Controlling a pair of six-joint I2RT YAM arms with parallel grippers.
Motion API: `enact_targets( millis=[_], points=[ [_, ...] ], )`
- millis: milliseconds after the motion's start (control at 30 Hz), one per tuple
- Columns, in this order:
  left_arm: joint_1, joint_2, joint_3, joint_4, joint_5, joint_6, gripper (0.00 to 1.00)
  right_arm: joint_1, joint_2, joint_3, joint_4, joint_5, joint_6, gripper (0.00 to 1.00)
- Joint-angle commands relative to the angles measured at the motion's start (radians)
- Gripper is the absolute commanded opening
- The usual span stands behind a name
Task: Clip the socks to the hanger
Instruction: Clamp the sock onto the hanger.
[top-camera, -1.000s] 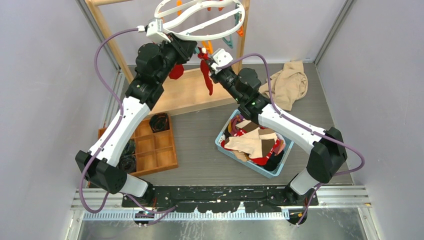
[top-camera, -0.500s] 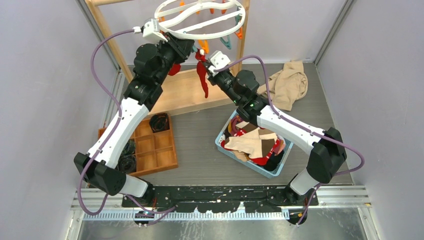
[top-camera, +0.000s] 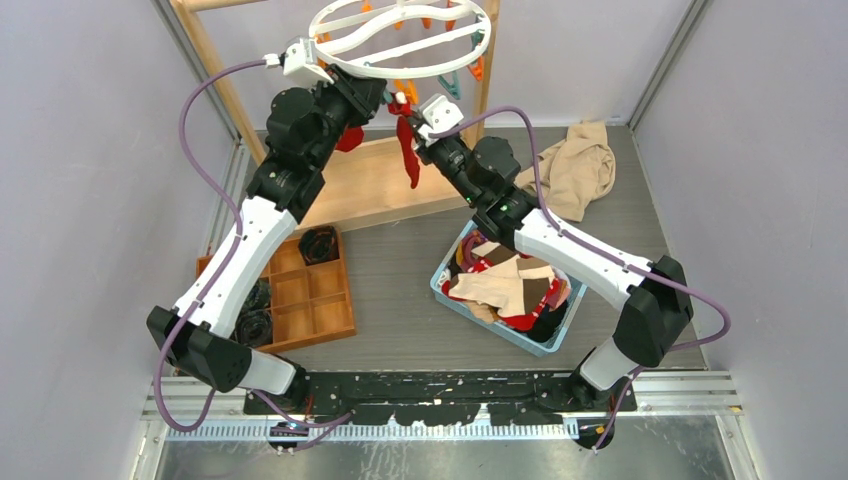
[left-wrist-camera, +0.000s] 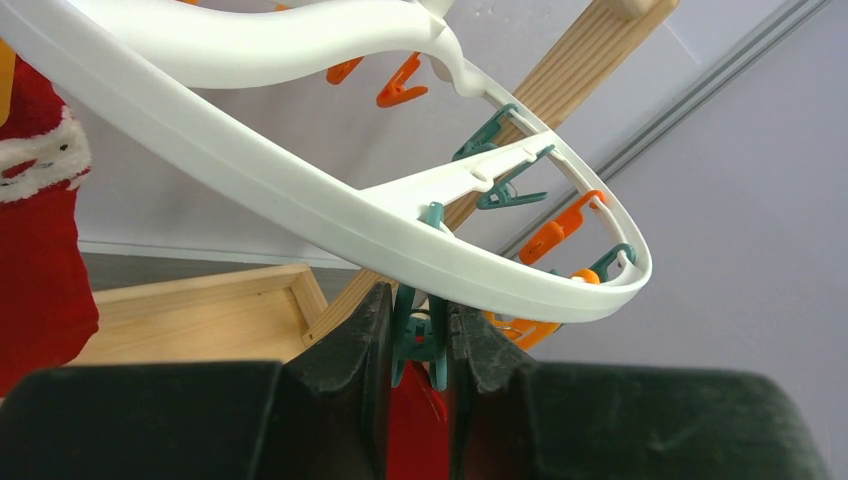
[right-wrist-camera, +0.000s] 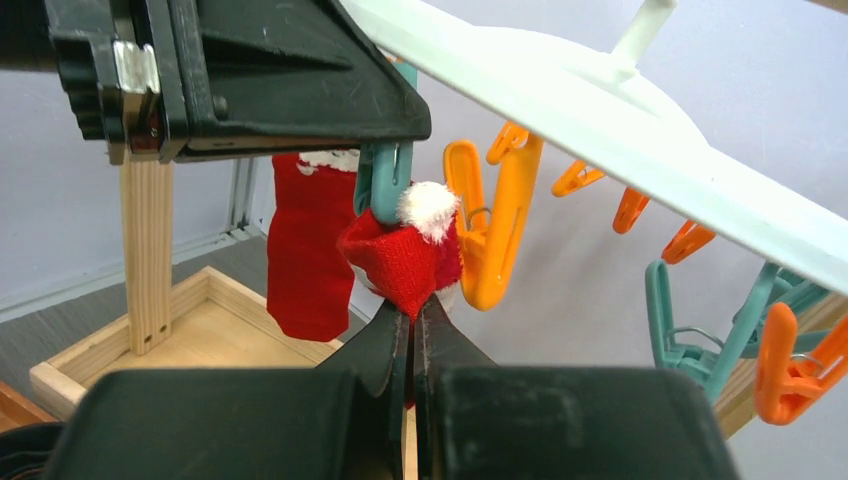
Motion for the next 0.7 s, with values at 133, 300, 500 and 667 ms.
enact_targets(
  millis=[133, 300, 500, 667],
  points=[
    [-0.003, -0.031, 0.000, 0.037, -0.037, -0.008, 0.00, 0.023, -0.009, 0.064, 0.044, 0.019, 0.002, 0.01],
    [-0.005, -0.034, -0.009, 0.042, -0.048, -0.010, 0.00, 0.035, -0.009, 0.068, 0.041, 0.028, 0.008, 0.01],
    [-0.010, -0.035, -0.019, 0.047, -0.059, -0.018, 0.00, 0.054, 0.016, 0.093, 0.052, 0.059, 0.002, 0.01],
    [-0.011, -0.037, -0.022, 0.049, -0.062, -0.024, 0.00, 0.061, 0.048, 0.124, 0.061, 0.085, -0.006, 0.01]
  ],
)
